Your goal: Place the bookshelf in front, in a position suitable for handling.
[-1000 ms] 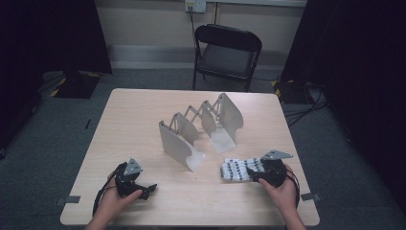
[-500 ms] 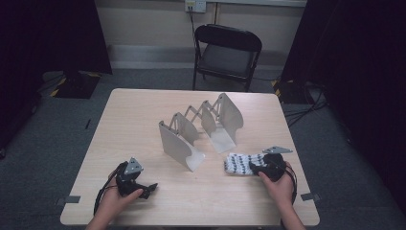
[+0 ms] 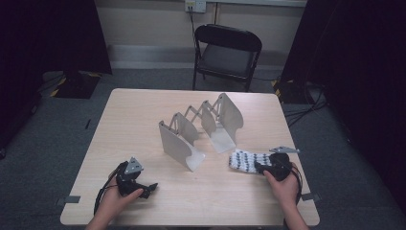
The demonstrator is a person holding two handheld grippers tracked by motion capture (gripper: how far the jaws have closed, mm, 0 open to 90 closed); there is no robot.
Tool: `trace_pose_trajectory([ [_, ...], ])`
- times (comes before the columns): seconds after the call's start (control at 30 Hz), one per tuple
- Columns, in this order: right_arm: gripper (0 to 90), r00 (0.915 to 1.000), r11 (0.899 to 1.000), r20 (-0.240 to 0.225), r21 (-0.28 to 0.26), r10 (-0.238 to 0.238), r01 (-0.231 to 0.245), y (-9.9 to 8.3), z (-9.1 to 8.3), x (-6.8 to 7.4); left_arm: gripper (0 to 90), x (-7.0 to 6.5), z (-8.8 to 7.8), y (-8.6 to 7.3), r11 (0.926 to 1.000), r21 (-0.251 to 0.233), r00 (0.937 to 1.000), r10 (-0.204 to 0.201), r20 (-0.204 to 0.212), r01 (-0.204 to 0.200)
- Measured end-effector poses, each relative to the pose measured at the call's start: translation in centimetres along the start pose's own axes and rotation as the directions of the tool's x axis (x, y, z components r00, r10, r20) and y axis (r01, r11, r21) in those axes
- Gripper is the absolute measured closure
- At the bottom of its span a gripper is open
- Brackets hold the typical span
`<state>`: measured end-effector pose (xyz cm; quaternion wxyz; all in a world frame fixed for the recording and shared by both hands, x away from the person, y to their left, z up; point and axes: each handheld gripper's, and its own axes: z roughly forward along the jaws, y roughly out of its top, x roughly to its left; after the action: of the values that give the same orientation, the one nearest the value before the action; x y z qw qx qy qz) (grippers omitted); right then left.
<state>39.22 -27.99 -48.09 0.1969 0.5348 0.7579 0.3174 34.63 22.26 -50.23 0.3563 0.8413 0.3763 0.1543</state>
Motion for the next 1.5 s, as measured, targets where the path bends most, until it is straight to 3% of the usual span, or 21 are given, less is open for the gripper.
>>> trace_pose_trajectory([
  [0.23,31.7,0.9976,0.999,-0.061,-0.004,-0.033,0.033,-2.3,-2.0,1.4,0.0,0.0,0.0,0.0,1.0,0.001,1.0,0.0,0.002,0.0],
  [0.27,31.0,0.9948,0.999,-0.095,0.004,-0.038,0.038,-3.0,-2.7,2.0,0.0,0.0,0.0,0.0,1.0,0.0,1.0,0.0,0.0,0.0],
  [0.37,30.2,0.9934,0.998,-0.097,0.01,-0.062,0.063,-3.2,-3.3,2.3,0.0,0.0,0.0,0.0,1.0,0.0,1.0,0.0,0.0,0.0],
  [0.47,28.8,0.989,0.992,-0.09,-0.049,-0.117,0.113,-2.4,-4.1,2.1,0.0,0.0,0.0,0.0,1.0,0.0,1.0,0.0,0.0,0.0],
  [0.63,28.9,0.9838,0.989,-0.106,-0.044,-0.144,0.14,-1.5,-3.1,2.0,0.0,0.0,0.0,0.0,1.0,0.0,1.0,0.0,0.0,0.0],
  [0.7,29.6,0.9804,0.989,-0.133,-0.038,-0.145,0.142,-1.3,-2.1,2.2,0.0,0.0,0.0,0.0,1.0,0.0,1.0,0.0,0.0,0.0],
  [0.73,35.7,0.9777,0.984,-0.112,-0.01,-0.178,0.178,-1.3,-1.2,2.7,0.0,0.0,0.0,0.0,1.0,0.0,1.0,0.0,0.0,0.0],
  [0.77,37.1,0.9766,0.983,-0.111,-0.006,-0.184,0.185,-1.3,-0.9,2.9,0.0,0.0,0.0,0.0,1.0,0.0,1.0,0.0,0.0,0.0],
  [0.93,43.9,0.9859,0.989,-0.084,-0.01,-0.145,0.145,-1.0,-0.4,2.9,0.0,0.0,0.0,0.0,1.0,0.0,1.0,0.0,0.0,0.0],
  [1.0,43.7,0.9921,0.994,-0.06,-0.004,-0.11,0.11,-0.4,0.0,2.3,0.0,0.0,0.0,0.0,1.0,0.0,1.0,0.0,0.0,0.0],
  [1.13,43.2,0.9963,0.997,-0.03,0.004,-0.08,0.08,0.3,0.6,1.4,0.0,0.0,0.0,0.0,1.0,0.0,1.0,0.0,0.0,0.0],
  [1.2,42.5,0.9991,0.999,-0.003,0.002,-0.041,0.041,1.0,1.1,0.5,0.0,0.0,0.0,0.0,1.0,0.001,1.0,0.0,0.002,0.0],
  [1.5,36.9,0.9995,1.0,-0.032,-0.019,-0.006,0.005,0.8,0.9,-0.7,0.0,0.1,0.1,0.1,1.0,0.003,1.0,0.001,0.001,-0.001],
])
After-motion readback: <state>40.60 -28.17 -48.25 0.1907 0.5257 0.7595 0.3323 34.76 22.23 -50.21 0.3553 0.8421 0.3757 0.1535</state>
